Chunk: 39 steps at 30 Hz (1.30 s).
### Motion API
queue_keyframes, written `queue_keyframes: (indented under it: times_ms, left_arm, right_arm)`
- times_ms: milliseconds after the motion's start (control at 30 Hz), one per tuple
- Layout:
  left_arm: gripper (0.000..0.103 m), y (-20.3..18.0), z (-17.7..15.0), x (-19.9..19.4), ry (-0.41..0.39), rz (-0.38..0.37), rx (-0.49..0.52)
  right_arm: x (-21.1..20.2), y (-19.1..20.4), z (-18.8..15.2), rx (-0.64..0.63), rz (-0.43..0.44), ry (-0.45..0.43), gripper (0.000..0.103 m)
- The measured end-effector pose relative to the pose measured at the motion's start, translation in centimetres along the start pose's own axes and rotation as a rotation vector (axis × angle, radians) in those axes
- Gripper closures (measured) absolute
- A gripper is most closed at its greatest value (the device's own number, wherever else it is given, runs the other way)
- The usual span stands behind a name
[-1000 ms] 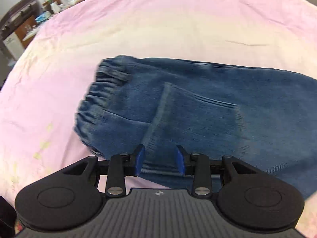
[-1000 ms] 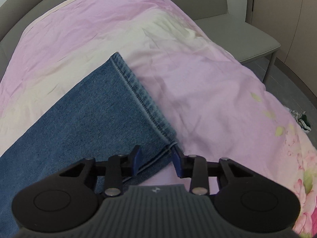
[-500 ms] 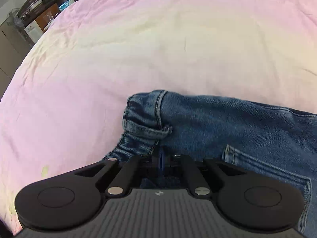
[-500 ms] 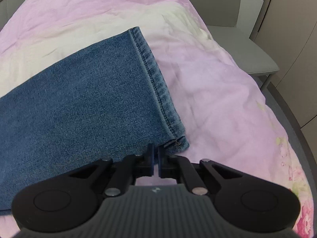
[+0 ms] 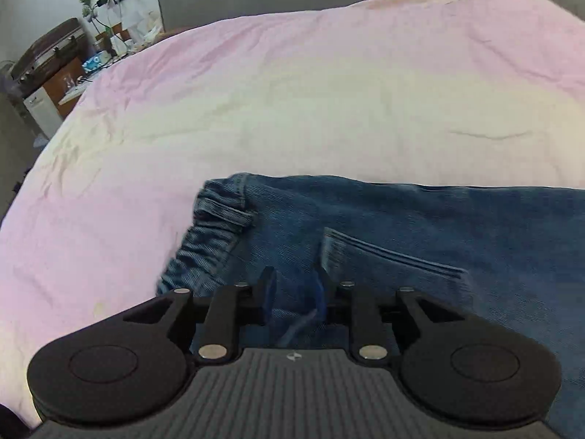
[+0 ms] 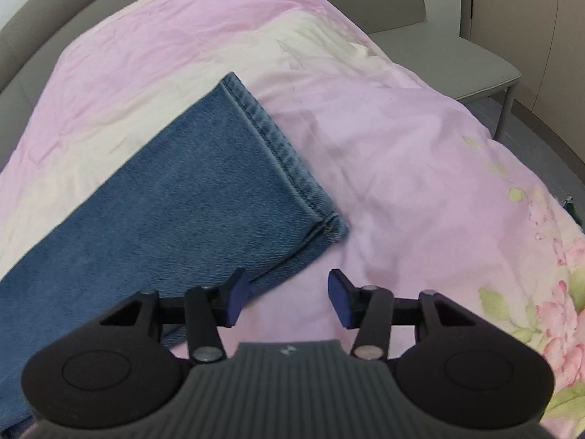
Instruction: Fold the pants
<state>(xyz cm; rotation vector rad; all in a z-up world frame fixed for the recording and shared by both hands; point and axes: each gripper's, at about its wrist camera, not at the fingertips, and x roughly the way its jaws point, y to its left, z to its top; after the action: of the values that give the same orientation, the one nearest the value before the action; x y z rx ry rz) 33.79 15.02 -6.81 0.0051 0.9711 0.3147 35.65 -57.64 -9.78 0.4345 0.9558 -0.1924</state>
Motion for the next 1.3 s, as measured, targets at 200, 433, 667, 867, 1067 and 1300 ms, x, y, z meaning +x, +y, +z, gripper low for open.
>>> queue_keyframes:
  times_ms: [200, 433, 667, 867, 1067, 1300]
  left_arm:
    - [0.06, -2.1, -5.3, -4.9, 0.042, -0.305, -0.165]
    - [0.036, -3.1, -11.6, -4.2, 0.122, -0.479, -0.526]
    - [0.035, -4.8, -13.8, 0.3, 0.11, -0.526, -0.741]
    - [0.065, -6.5, -13.6, 2.0, 0.117, -0.523, -0.73]
    - [0.081, -5.3, -11.6, -0.9, 0.083, -0.553, -0.721]
    - [0.088, -3.0, -10.7, -3.8, 0.114, -0.557, -0.707]
  right_arm:
    - [2.4, -0.7, -0.1, 0.133, 0.04, -0.023, 0.054]
    - [4.0, -3.1, 0.6, 0.292, 0.033, -0.053, 0.054]
    - [5.8, -3.2, 1.0, 0.353, 0.05, -0.096, 0.05]
    - [6.1, -2.6, 1.0, 0.431, 0.046, -0.118, 0.073]
    - [1.7, 0.2, 2.9, 0.315, -0.059, -0.176, 0.097]
    - [-6.6, 1.9, 3.1, 0.245, -0.042, -0.194, 0.098]
